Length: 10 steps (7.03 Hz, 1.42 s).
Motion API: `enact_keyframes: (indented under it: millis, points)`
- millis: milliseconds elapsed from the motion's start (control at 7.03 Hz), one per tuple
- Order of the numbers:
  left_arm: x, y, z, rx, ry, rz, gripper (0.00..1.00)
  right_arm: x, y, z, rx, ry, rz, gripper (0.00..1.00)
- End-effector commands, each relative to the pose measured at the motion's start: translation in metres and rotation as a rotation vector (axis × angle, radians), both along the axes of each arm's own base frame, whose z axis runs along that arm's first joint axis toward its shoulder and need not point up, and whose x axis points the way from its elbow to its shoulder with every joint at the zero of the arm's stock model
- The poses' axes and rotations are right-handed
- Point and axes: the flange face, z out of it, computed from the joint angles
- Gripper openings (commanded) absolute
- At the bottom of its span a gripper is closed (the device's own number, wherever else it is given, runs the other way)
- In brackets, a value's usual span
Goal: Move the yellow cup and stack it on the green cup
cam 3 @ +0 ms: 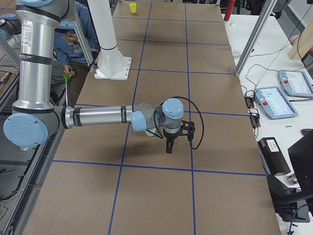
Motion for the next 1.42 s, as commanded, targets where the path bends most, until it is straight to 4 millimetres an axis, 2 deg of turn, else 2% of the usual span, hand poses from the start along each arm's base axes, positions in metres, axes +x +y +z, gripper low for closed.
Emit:
enact_keyframes:
  millis: [0,142,427,569,1280]
  points:
    - [-0.002,0.0,-0.005,0.028,0.005,-0.003,1.0,0.003,0.002,-0.002,0.003,-0.003,0.006,1.0]
    - [-0.002,0.001,0.001,0.025,-0.001,-0.003,1.0,0.003,0.002,-0.002,0.003,-0.003,0.007,1.0]
    - [-0.002,0.005,-0.003,0.03,0.004,-0.004,1.0,0.004,0.002,-0.002,-0.001,0.001,0.012,1.0]
    - [-0.003,0.005,-0.011,0.05,0.001,-0.004,1.0,0.003,0.002,-0.003,-0.003,0.0,0.015,1.0]
    - [-0.002,0.006,-0.013,0.053,0.008,-0.003,1.0,0.002,0.001,-0.005,-0.002,-0.006,0.013,1.0]
